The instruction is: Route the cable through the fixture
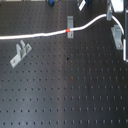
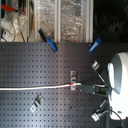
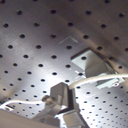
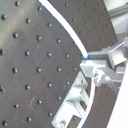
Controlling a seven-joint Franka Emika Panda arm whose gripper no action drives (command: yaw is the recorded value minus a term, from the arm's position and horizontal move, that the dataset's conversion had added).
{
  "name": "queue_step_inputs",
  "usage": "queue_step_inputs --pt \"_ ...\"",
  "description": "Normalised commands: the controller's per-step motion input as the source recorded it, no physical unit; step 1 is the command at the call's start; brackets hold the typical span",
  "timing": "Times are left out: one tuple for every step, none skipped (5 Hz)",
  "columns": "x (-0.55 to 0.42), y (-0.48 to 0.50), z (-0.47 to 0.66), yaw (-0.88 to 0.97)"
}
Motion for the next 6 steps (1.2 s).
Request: queue_step_inputs --pt "-0.334 0.265 0.00 0.57" --pt "-0.276 0.209 0.00 0.73" --pt "-0.152 0.207 0.00 0.27" --pt "0.000 0.000 0.00 -0.01" --pt "-0.072 0.356 0.09 0.07" --pt "0.008 0.030 0.00 0.00"
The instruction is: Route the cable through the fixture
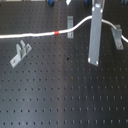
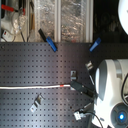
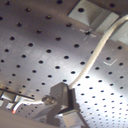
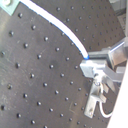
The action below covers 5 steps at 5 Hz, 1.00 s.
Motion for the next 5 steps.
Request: queue_step_inputs --pt "0.025 0.158 0.68 0.04" --pt "0.071 0.583 0.83 0.00" --pt "0.000 0.001 0.05 0.00" --pt "0.071 0.575 -0.02 0.26" --pt "0.159 0.471 -0.01 0.38"
